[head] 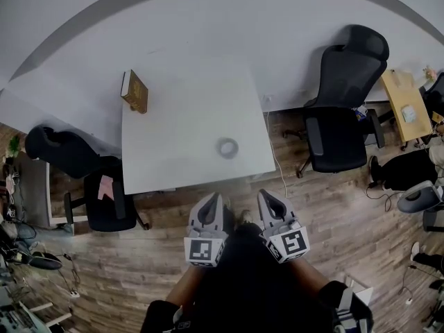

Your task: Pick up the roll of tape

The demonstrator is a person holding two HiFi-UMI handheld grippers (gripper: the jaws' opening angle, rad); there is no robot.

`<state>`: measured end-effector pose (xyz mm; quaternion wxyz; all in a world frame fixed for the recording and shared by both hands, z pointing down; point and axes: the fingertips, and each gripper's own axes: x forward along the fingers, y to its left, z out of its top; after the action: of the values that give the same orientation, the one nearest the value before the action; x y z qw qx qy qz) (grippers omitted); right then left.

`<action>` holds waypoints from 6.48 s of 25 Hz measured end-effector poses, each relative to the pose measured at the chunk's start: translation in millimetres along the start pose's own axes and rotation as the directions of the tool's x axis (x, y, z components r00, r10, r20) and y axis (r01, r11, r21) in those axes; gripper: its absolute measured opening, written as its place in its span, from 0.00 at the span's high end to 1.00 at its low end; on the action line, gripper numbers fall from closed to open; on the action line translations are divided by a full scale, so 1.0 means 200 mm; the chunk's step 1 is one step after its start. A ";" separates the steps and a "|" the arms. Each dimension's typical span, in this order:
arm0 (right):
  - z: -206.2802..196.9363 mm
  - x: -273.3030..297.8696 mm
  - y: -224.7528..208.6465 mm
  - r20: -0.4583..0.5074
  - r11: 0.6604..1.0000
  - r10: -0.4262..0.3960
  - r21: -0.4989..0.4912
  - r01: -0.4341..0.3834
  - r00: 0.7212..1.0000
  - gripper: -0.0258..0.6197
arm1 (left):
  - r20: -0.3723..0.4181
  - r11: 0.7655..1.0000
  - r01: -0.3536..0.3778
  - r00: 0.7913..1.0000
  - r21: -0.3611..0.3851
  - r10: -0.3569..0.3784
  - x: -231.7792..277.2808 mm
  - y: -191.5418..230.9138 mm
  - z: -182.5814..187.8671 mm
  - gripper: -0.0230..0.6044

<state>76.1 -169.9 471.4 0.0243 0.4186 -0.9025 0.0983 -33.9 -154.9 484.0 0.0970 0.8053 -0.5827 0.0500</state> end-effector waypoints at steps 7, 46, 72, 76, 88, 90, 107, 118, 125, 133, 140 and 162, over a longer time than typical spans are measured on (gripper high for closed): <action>-0.03 0.24 -0.09 -0.020 1.000 -0.025 -0.008 0.025 0.999 0.94 | -0.038 1.000 -0.004 0.999 0.029 0.006 0.24 0.20 -0.04 0.93; -0.15 0.88 -0.41 -0.139 0.992 -0.113 0.042 0.120 0.984 0.94 | -0.659 0.995 -0.037 0.752 -0.096 -0.036 1.25 0.69 -1.41 0.73; -0.14 0.82 -0.45 -0.127 0.989 -0.132 0.050 0.140 0.983 0.94 | -0.733 0.996 -0.005 0.677 -0.085 -0.059 1.29 0.67 -1.53 0.83; -0.13 0.79 -0.45 -0.118 0.989 -0.131 0.049 0.137 0.984 0.94 | -0.738 0.998 0.001 0.674 -0.064 -0.048 1.24 0.66 -1.55 0.85; -0.11 0.66 -0.42 -0.093 0.993 -0.109 0.037 0.112 0.990 0.94 | -0.723 0.997 -0.060 0.691 -0.048 0.006 1.07 0.68 -1.52 0.86; -0.10 0.62 -0.42 -0.084 0.994 -0.098 0.033 0.101 0.992 0.94 | -0.707 0.996 -0.077 0.707 -0.050 0.019 1.04 0.68 -1.48 0.86; -0.04 0.21 -0.22 -0.033 0.996 0.091 -0.015 -0.092 0.995 0.94 | -0.454 0.960 -0.268 0.867 -0.081 0.204 0.34 0.47 -0.91 0.86; 0.04 0.21 -0.13 -0.004 0.993 0.106 -0.049 -0.106 0.994 0.94 | -0.210 0.945 -0.290 0.944 -0.155 0.255 0.03 0.48 -0.43 0.86; 0.07 0.27 -0.01 0.005 0.994 0.083 -0.072 -0.082 0.997 0.94 | -0.018 0.959 -0.211 0.977 -0.187 0.212 -0.13 0.49 -0.12 0.86; 0.04 0.32 0.24 0.005 0.995 0.069 -0.071 -0.068 0.998 0.94 | 0.091 0.982 -0.134 0.985 -0.136 0.147 -0.35 0.57 0.01 0.86; 0.02 0.35 0.36 0.005 0.997 0.052 -0.055 -0.052 0.999 0.94 | 0.127 0.981 -0.115 0.983 -0.154 0.135 -0.47 0.66 0.05 0.86; 0.00 0.38 0.48 0.002 0.995 0.068 -0.068 -0.068 0.998 0.94 | 0.142 0.981 -0.110 0.981 -0.160 0.134 -0.54 0.71 0.06 0.86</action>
<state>-47.3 -166.9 465.0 0.0330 0.3868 -0.9191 0.0674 -203.2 -100.5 465.1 0.1096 0.7598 -0.6389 -0.0500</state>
